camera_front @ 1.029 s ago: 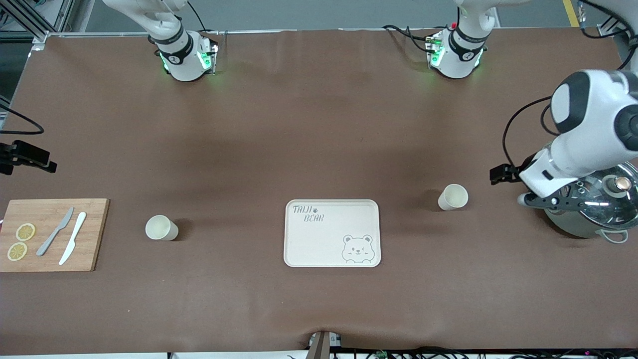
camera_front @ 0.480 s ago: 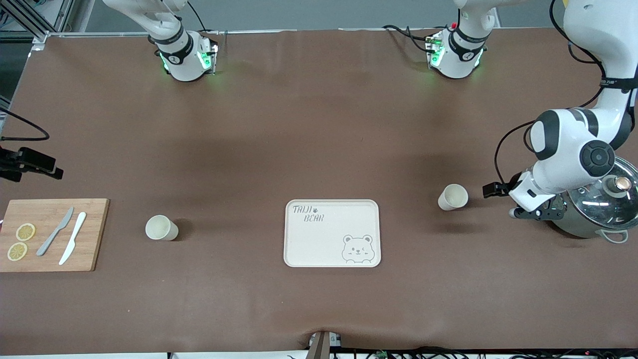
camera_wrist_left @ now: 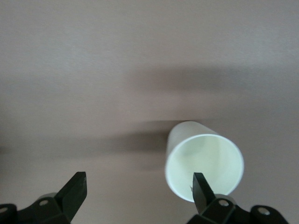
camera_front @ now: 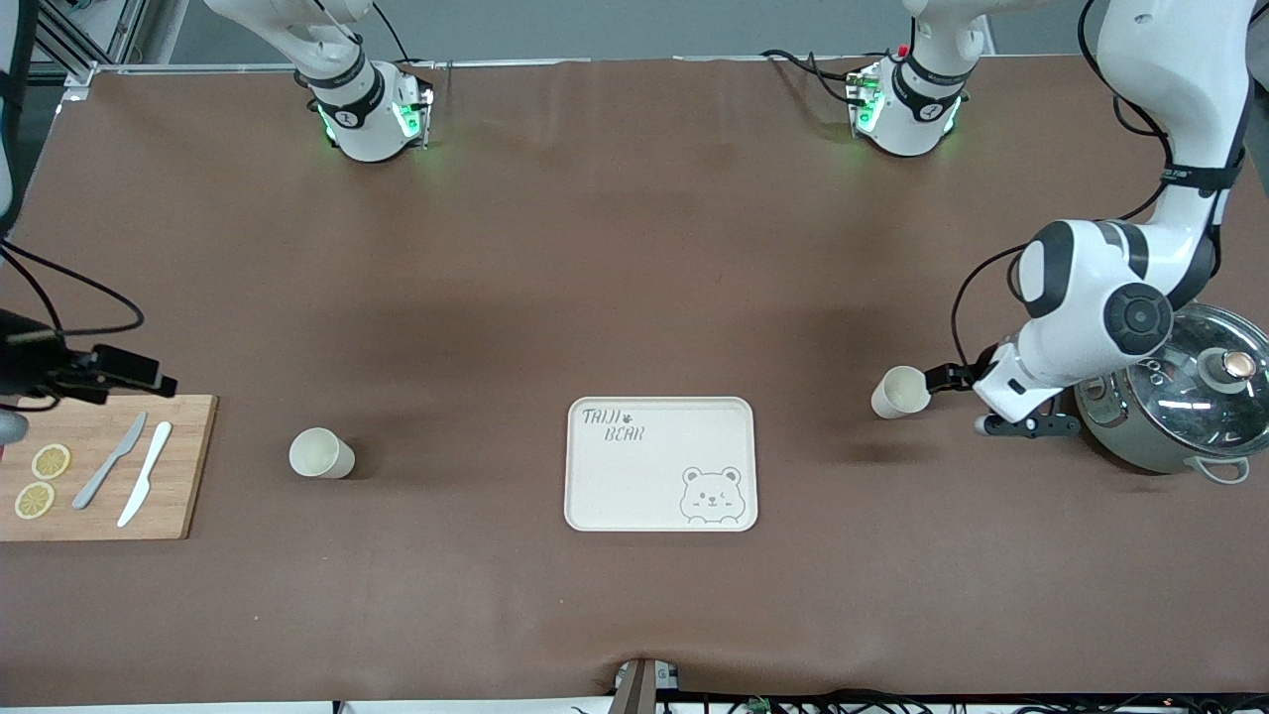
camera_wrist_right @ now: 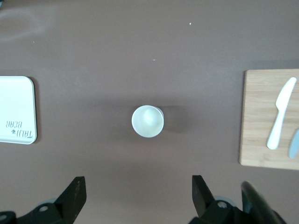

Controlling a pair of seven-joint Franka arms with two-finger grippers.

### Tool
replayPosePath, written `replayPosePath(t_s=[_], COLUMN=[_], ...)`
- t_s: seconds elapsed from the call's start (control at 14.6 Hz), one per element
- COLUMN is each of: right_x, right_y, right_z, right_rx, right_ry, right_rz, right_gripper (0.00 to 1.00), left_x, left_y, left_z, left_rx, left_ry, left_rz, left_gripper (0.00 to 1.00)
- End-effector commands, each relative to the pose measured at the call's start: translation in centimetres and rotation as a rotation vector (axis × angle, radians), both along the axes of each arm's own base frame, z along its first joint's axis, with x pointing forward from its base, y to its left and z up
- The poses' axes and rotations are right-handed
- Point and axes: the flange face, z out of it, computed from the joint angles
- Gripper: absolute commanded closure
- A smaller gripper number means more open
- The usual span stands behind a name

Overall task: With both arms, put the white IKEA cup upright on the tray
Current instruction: 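Grasp the cup with the left gripper while the right gripper grasps the other cup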

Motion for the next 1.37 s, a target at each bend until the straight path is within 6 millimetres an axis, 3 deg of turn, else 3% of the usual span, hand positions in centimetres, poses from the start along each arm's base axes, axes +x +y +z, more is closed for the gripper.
replayPosePath(t_s=[0.0,0.21,0.41,0.62,0.89,1.3], right_x=[0.3,1.3,1.3,1.1,1.3,2.4], right_y=[1.2,1.3,2.5,3.5,3.7,4.3], right_z=[-1.3,-3.7,-7.0,-8.9,-9.6,-13.8], right_rx=[0.018,-0.011,-0.045,-0.145,-0.160,-0.211], right_ry=[-0.029,-0.047,-0.072,-0.076,-0.082,-0.099], right_rz=[0.019,0.018,0.038,0.097,0.105,0.142], right_gripper=[0.00,0.00,0.00,0.00,0.00,0.00], left_x=[-0.3,-0.3,-0.2,-0.2,-0.2,-0.1], left_y=[-2.3,-4.1,-4.0,-3.7,-3.3,-2.5], left_z=[-1.0,-2.1,-2.0,-2.0,-2.3,-3.8], left_rx=[0.002,-0.001,-0.001,-0.001,0.003,0.000], left_ry=[-0.005,-0.016,-0.021,-0.019,-0.017,-0.012], left_rz=[0.014,0.033,0.036,0.041,0.042,0.048], left_gripper=[0.00,0.00,0.00,0.00,0.00,0.00])
